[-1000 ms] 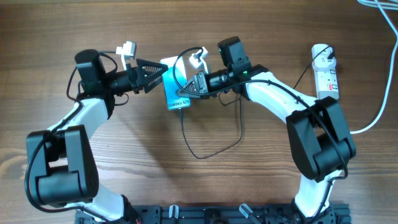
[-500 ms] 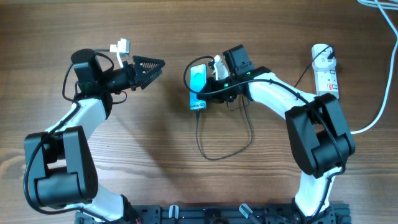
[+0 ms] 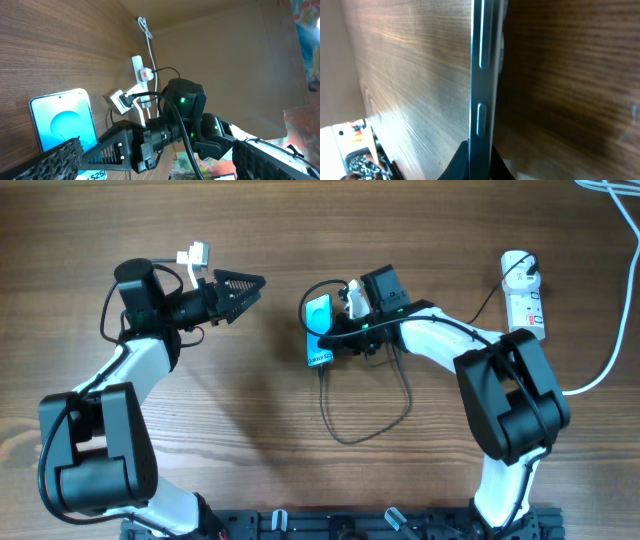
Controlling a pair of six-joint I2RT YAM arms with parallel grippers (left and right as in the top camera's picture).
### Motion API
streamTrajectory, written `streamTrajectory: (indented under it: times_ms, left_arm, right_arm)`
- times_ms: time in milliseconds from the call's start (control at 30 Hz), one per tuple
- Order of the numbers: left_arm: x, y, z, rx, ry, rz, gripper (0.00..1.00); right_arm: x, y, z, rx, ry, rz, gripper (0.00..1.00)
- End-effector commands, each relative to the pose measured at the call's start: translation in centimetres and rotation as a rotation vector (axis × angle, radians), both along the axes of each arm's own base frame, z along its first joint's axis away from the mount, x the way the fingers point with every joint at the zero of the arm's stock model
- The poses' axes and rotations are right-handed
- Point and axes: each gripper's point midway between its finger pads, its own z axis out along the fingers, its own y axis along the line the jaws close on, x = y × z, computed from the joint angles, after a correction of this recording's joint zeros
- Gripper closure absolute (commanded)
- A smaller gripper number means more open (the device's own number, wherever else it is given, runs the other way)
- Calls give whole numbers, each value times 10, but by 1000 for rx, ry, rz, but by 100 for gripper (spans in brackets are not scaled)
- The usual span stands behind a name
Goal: Plug charger to phone and switch on socket
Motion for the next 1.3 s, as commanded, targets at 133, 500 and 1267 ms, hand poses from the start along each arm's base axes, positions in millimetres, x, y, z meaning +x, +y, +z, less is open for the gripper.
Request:
streamTrajectory:
  times_ms: [133,500,1267]
  left_arm:
    - [2,1,9,10,-45,-1,0]
    - [2,1,9,10,-45,-1,0]
    - [2,1,9,10,-45,-1,0]
  right_arm:
    - [2,-3,-38,-47,13,-19,87]
    - [8,-7,-42,-80,-39,-9,82]
    - [17,-18,-50,-156,-71,-49,63]
